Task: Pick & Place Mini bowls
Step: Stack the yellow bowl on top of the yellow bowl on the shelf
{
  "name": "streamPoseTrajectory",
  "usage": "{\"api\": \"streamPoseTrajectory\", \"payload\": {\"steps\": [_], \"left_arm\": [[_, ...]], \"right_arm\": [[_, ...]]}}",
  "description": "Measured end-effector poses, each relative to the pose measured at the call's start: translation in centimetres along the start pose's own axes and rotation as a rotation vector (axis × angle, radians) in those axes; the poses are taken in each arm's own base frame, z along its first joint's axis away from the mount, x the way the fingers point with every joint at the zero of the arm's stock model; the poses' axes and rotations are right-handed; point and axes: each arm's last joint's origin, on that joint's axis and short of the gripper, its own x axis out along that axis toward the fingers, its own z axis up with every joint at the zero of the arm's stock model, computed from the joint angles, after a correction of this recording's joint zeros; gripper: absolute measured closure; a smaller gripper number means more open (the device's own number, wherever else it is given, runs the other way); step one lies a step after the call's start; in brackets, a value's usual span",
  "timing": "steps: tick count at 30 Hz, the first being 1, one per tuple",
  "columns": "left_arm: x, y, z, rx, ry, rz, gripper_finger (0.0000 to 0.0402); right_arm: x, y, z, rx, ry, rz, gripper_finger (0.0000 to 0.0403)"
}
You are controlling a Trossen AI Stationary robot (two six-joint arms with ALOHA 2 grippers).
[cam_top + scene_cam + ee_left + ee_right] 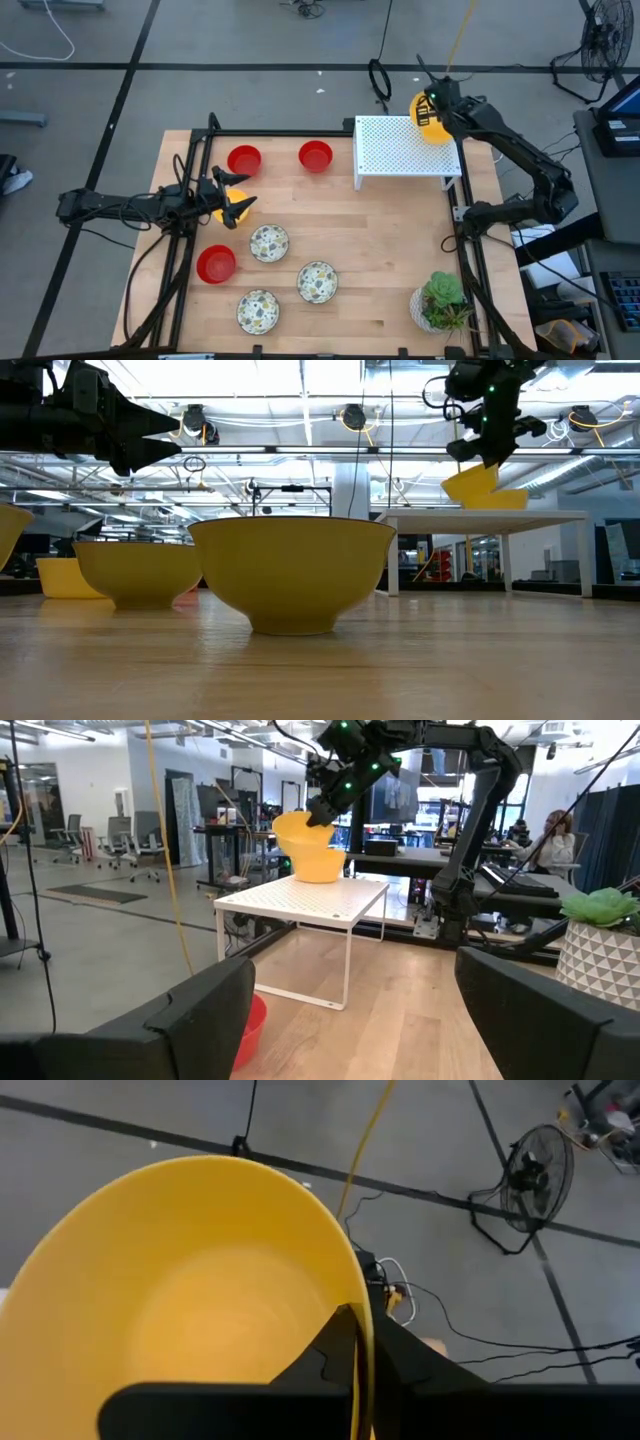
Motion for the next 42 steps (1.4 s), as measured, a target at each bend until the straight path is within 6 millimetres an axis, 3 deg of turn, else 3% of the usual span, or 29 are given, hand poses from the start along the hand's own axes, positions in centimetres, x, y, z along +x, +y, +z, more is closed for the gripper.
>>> {"api": "streamPoseTrajectory", "payload": {"steps": [9, 14, 42], "left_arm": [[0.0, 0.0, 0.0, 0.0, 0.0, 0.0, 0.0053], [0.0, 0.0, 0.0, 0.0, 0.0, 0.0, 0.0053], [0.0, 0.0, 0.0, 0.0, 0.0, 0.0, 0.0053]], "right_arm": [[-1.1, -0.6, 0.4, 0.053, -0.064, 0.026, 0.0401], [-1.7, -0.6, -0.4, 0.017, -0.025, 0.031, 0.0401], [-2.0, -0.7, -1.7, -0.045, 0.075, 0.012, 0.0395]]}}
